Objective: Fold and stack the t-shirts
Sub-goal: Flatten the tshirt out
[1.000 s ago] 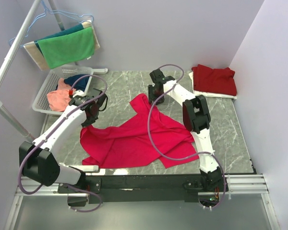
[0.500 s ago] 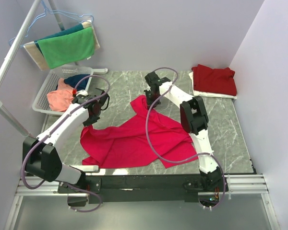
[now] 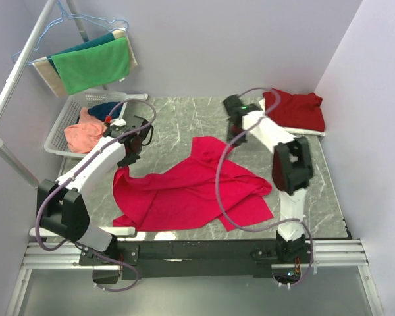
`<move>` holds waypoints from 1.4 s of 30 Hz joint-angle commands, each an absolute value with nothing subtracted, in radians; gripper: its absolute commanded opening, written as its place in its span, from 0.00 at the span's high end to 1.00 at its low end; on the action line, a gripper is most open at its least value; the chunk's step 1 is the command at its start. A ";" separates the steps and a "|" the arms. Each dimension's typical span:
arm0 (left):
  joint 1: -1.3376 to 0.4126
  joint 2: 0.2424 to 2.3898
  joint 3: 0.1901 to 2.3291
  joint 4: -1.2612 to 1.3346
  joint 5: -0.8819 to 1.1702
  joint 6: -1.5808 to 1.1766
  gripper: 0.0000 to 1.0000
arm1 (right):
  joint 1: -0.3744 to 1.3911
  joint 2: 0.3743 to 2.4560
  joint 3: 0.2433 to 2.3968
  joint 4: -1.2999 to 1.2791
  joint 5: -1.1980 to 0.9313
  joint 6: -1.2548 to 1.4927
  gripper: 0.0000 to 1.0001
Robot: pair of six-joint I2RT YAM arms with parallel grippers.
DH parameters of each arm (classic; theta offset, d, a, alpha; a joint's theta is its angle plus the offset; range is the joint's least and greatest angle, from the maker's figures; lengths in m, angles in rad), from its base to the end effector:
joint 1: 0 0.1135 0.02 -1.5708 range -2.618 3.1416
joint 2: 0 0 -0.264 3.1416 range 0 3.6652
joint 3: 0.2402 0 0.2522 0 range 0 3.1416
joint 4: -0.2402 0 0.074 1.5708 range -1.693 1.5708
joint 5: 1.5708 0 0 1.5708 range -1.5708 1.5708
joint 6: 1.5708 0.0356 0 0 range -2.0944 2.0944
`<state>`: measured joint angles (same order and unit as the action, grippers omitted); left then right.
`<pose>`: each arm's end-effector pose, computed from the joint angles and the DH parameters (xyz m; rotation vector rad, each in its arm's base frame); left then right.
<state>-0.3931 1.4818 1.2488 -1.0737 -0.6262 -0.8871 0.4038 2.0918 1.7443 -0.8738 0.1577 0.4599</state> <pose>0.2625 -0.0863 0.2790 -0.7226 2.4219 0.4553 0.4064 0.1676 0.2129 0.1159 2.7571 0.0059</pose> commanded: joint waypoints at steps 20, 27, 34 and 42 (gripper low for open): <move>-0.382 1.568 1.345 -1.025 -0.699 -0.798 0.99 | 0.293 2.020 1.496 -0.960 0.008 0.532 1.00; -0.380 1.582 1.355 -1.023 -0.704 -0.779 0.99 | 0.291 1.887 1.393 -0.957 0.073 0.612 0.51; -0.379 1.600 1.356 -1.000 -0.692 -0.758 0.99 | 0.291 1.850 1.450 -0.960 0.215 0.635 0.52; -0.379 1.605 1.364 -0.986 -0.681 -0.749 0.99 | 0.256 1.859 1.404 -0.885 0.242 0.638 0.55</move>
<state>-0.3828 1.6020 1.3247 -1.0077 -0.6781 -0.7670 0.2848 1.8931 1.4174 -0.9428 0.1986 0.6243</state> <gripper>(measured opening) 0.029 0.451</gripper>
